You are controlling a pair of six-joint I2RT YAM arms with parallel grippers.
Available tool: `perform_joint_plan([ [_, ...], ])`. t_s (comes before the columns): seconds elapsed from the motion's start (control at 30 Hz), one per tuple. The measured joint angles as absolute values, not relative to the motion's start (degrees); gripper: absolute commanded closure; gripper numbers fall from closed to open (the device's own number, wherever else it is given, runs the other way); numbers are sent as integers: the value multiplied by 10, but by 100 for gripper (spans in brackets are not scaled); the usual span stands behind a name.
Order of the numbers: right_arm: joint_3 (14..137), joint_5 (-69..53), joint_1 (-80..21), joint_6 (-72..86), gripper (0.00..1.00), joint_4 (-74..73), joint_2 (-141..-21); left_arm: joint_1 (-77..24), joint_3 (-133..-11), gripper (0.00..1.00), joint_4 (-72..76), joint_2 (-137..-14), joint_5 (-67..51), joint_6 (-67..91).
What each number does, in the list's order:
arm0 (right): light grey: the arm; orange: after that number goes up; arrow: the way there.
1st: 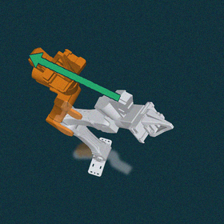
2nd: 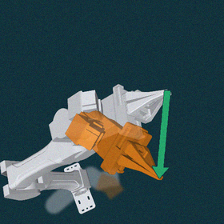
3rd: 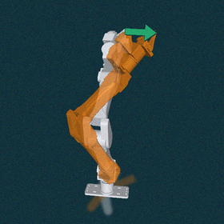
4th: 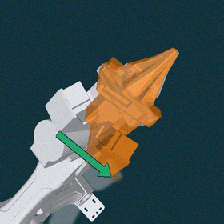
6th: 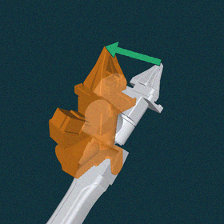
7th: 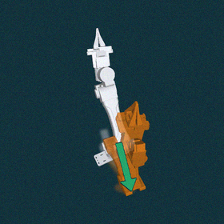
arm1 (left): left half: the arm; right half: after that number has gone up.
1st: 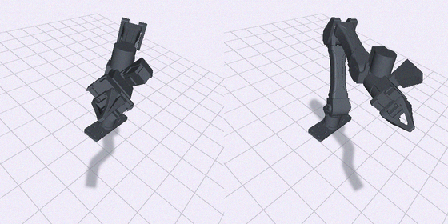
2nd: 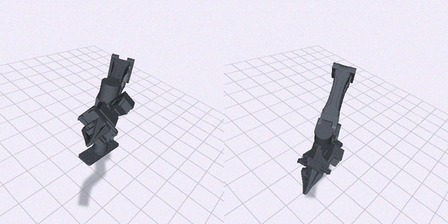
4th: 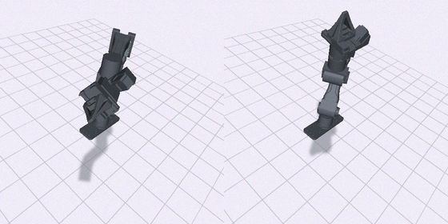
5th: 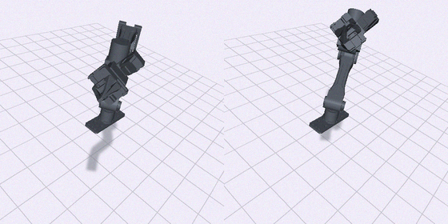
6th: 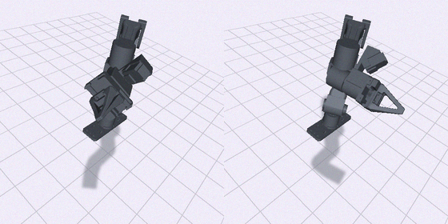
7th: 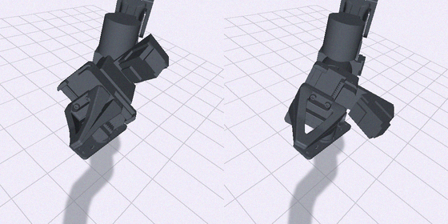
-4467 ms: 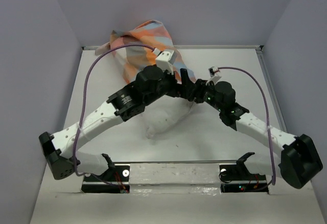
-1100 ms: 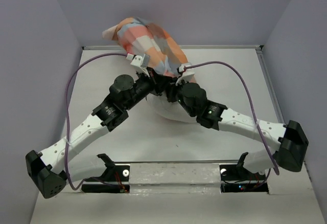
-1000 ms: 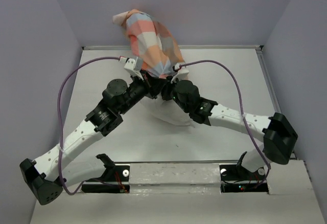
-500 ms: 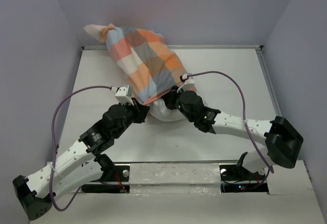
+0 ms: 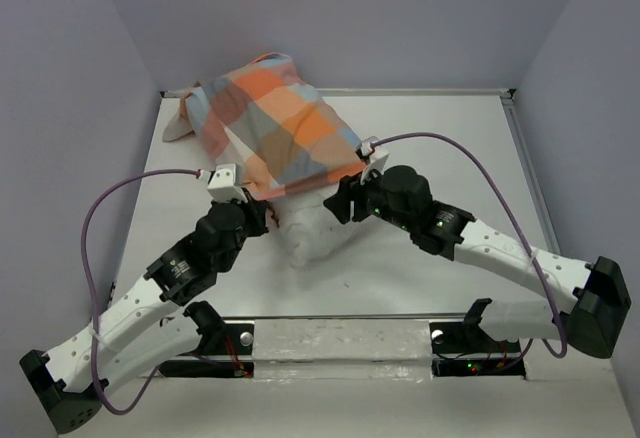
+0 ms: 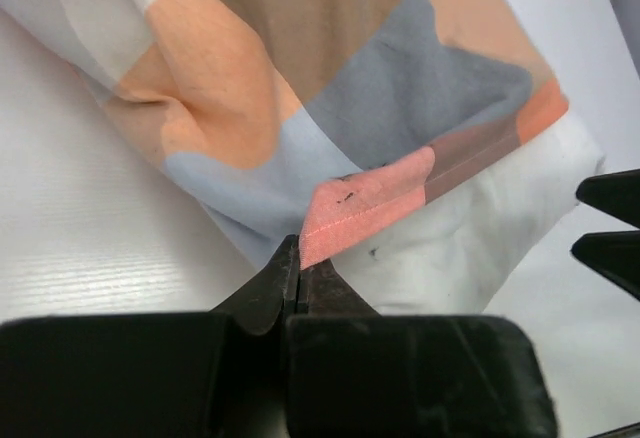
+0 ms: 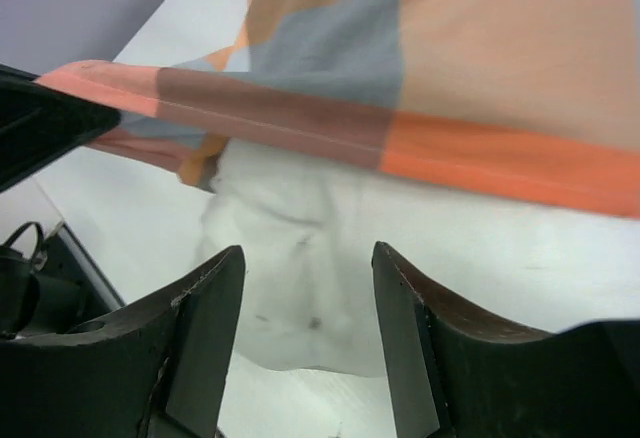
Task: Put the pillow into the pillowcase
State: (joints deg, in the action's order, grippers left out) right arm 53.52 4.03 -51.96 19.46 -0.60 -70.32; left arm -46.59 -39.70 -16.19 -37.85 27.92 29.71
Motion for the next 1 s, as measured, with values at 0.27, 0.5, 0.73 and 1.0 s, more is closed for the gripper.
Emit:
perform_joint_plan([
  [0.27,593,56,-495,79,12,-55,-732,-455,-443,100,-206,-336,316,279],
  [0.5,635,-3,-495,13,11,-87,-803,-455,-473,100,-214,-342,299,265],
  [0.73,635,34,-495,1,24,-78,-798,-455,-503,100,-204,-358,271,254],
  [1.0,606,201,-464,64,52,21,-794,-455,-528,100,-228,-351,271,250],
])
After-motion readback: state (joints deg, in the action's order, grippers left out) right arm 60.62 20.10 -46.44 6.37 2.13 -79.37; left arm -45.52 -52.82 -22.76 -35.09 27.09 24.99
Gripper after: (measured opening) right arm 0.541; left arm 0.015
